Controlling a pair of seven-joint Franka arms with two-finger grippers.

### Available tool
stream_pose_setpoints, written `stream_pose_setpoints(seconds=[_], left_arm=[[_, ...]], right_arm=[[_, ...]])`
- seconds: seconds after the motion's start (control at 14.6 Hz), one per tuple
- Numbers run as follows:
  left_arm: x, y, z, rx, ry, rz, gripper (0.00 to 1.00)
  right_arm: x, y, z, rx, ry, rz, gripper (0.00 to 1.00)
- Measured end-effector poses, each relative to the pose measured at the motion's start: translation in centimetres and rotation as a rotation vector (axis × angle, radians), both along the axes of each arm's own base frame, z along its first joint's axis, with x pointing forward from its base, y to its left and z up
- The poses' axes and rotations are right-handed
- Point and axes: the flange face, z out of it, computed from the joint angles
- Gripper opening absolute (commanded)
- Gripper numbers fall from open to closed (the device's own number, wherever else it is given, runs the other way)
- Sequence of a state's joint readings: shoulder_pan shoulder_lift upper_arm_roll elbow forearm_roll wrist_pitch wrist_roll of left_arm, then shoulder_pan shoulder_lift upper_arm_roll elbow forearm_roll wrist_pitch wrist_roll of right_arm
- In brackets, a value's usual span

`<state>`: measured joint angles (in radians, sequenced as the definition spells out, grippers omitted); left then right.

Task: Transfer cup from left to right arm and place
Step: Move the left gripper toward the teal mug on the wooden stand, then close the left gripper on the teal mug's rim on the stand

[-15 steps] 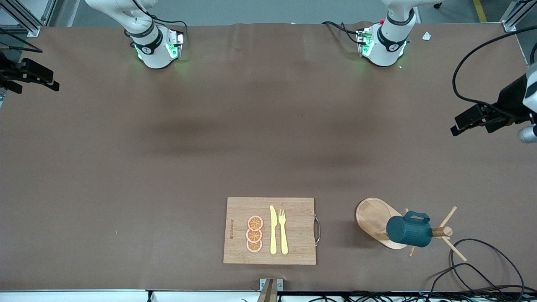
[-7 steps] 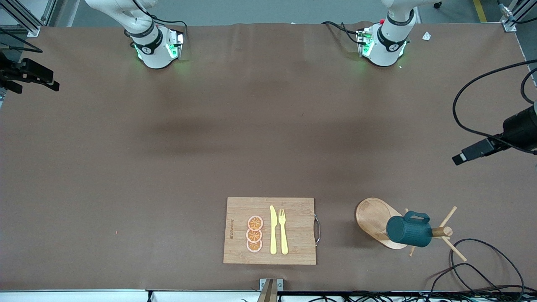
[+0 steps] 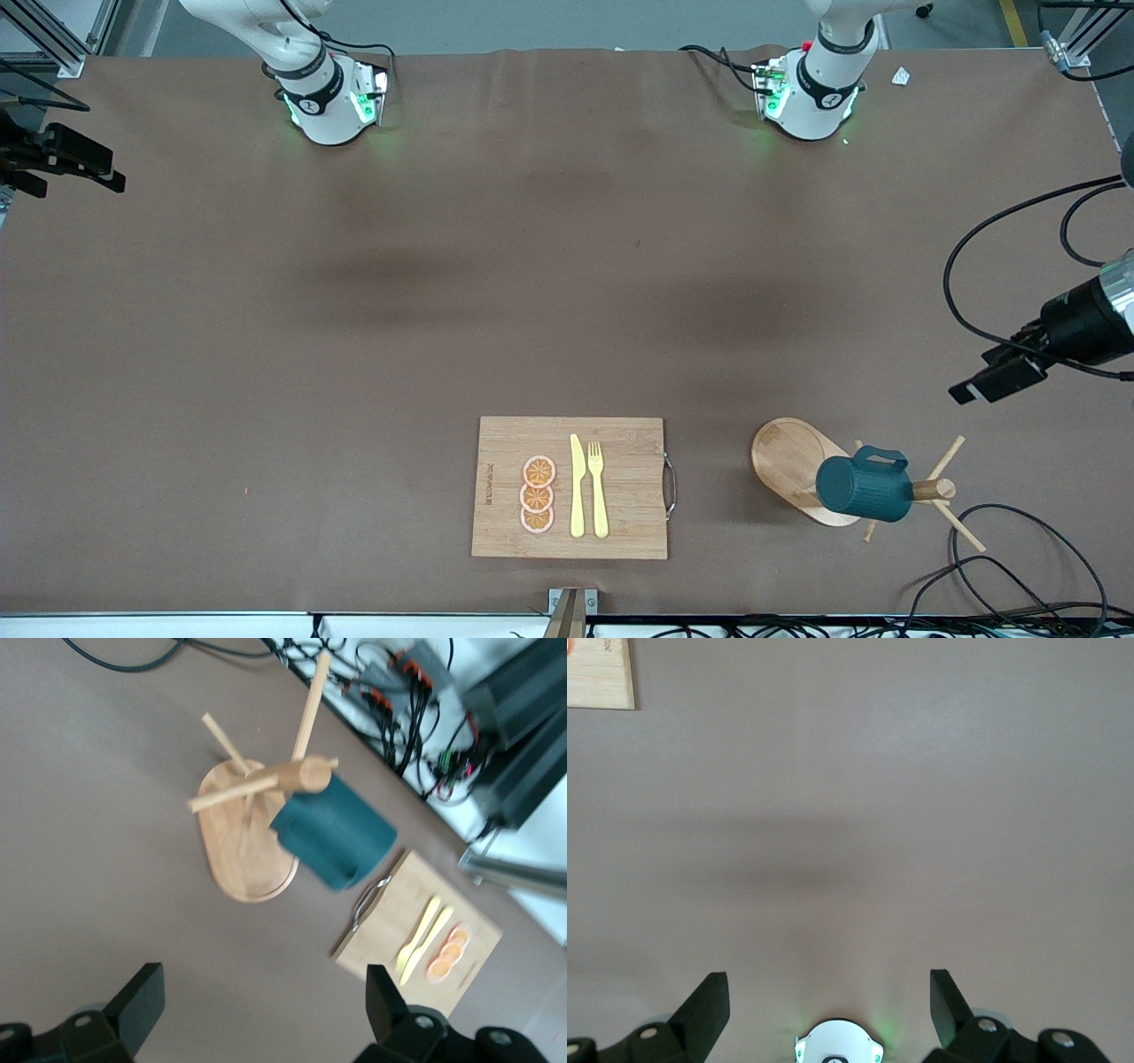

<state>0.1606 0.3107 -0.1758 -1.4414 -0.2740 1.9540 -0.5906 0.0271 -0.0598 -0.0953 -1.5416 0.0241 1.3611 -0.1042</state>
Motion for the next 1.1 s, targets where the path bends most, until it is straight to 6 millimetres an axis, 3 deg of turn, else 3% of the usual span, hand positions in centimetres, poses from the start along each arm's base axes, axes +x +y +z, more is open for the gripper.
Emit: stream_pose_setpoints(seconds=[0.48, 0.82, 1.1], left_arm=[[2.4, -3.6, -3.2, -0.106, 0.050, 0.349, 1.00], [3.7, -4.9, -5.1, -0.210, 0.083, 0.540, 1.00], [4.5, -4.5, -7.2, -0.278, 0.121, 0.627, 1.00]], right_arm=[[0.0, 0.0, 0.0, 0.000, 0.000, 0.000, 1.00], [0.0, 0.0, 0.0, 0.000, 0.000, 0.000, 1.00], [0.0, 0.0, 0.0, 0.000, 0.000, 0.000, 1.00]])
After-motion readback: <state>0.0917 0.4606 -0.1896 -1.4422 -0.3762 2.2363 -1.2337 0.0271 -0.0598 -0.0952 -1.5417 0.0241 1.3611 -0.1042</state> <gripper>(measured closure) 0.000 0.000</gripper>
